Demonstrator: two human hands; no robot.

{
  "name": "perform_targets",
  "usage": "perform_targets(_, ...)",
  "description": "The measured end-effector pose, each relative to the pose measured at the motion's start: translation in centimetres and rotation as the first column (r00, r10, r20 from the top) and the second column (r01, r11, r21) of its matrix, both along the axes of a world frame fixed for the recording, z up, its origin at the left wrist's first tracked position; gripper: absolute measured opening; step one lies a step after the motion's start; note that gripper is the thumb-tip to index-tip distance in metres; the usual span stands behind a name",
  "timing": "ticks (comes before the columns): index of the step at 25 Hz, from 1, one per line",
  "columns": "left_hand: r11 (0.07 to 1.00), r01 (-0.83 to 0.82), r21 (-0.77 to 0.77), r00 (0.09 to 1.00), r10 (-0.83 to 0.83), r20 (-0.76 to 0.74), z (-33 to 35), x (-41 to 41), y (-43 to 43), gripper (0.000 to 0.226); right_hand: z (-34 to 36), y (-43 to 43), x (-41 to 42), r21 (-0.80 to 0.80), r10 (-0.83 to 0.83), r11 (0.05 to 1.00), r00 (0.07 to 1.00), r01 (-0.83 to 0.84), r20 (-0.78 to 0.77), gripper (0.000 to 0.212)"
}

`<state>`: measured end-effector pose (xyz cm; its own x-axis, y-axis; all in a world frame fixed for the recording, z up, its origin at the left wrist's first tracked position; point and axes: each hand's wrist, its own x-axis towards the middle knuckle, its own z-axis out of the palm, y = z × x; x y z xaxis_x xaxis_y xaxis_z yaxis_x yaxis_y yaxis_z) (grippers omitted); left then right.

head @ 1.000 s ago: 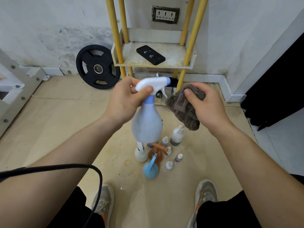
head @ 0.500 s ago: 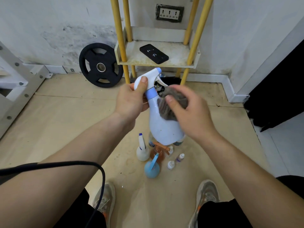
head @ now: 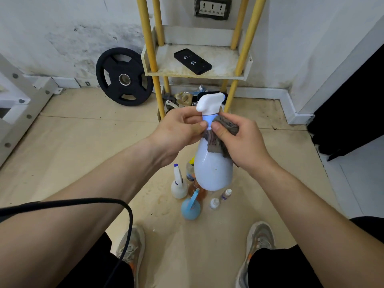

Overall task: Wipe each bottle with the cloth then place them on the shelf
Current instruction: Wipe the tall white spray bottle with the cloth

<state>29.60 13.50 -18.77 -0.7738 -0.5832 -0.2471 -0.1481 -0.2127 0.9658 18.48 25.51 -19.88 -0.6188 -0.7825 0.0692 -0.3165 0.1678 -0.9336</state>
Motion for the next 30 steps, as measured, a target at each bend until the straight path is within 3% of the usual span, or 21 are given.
perform_targets(7,0.99,0.089,-0.114,0.995,-0.083,0.055,-0.1,-0.2,-0.2,0.023,0.3,-0.2,-0.6,-0.044,-0.043,0.997,0.945,0.06,0.325,0.02)
perform_targets(12,0.989,0.144,-0.031,0.988,-0.142,0.059,-0.2,-0.2,0.3,0.031,0.1,-0.5,-1.0,-0.029,-0.108,0.992,0.933,0.125,0.344,0.021)
perform_targets(15,0.995,0.098,0.002,0.995,-0.098,0.018,-0.2,-0.3,0.6,0.028,0.2,-0.6,-0.6,-0.036,-0.123,0.989,0.922,0.146,0.366,0.017)
perform_targets(19,0.999,-0.008,0.049,1.0,0.007,0.002,0.1,-0.6,-0.1,0.028,0.1,-0.6,-0.1,-0.075,-0.099,0.992,0.992,0.105,0.081,0.012)
perform_targets(23,0.985,-0.167,0.047,0.986,0.166,0.011,0.3,-0.6,-1.4,0.032,-0.2,0.1,0.6,-0.1,-0.079,0.992,0.995,0.073,-0.056,0.009)
perform_targets(28,0.959,-0.274,0.068,0.961,0.271,0.055,-0.3,0.0,-2.2,0.039,-1.6,0.9,2.4,-0.173,0.007,0.981,0.898,-0.092,-0.44,0.021)
perform_targets(30,0.969,-0.241,0.06,0.97,0.238,0.051,-0.4,0.3,-1.9,0.039,-1.8,0.8,2.3,-0.176,0.015,0.978,0.877,-0.113,-0.48,0.021)
